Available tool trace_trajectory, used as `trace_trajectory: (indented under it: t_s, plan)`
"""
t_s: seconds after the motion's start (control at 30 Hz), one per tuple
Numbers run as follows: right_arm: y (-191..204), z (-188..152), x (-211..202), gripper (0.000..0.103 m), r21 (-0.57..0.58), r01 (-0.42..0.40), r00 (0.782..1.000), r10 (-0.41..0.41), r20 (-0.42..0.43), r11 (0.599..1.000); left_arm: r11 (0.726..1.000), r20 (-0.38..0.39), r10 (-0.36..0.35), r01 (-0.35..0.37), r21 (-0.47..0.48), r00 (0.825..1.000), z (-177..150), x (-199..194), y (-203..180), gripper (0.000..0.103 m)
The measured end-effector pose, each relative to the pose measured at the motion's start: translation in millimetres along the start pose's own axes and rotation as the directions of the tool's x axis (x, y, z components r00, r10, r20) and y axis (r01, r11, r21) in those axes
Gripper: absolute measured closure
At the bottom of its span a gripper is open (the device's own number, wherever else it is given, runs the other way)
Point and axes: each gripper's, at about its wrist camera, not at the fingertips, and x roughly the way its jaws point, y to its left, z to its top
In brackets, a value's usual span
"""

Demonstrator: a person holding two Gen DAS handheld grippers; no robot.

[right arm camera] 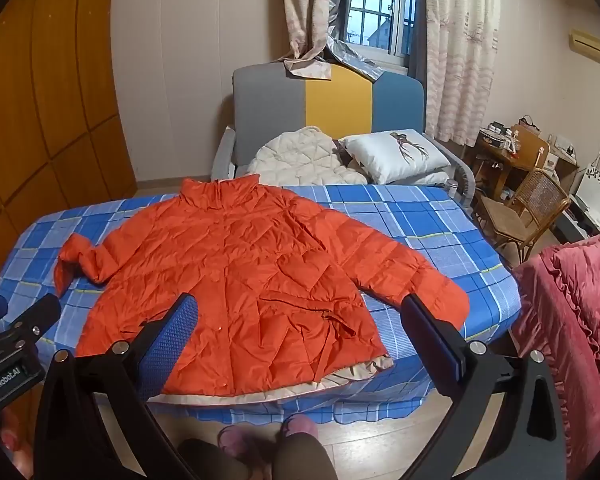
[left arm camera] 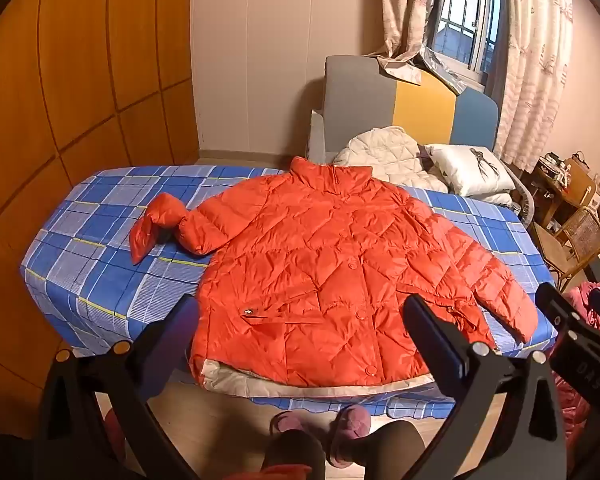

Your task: Fold large clothes

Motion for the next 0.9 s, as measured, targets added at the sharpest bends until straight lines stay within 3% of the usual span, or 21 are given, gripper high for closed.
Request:
trace_trajectory:
  t_s: [0.9]
  plan:
    - [-0.6, -2.2, 4.2, 0.003, -0.002, -0.005, 1.0, 0.005, -0.01, 1.0, 1.0, -0.01, -0.007, 0.007, 0.001, 1.0, -0.4, 3.6, -0.1, 0.002]
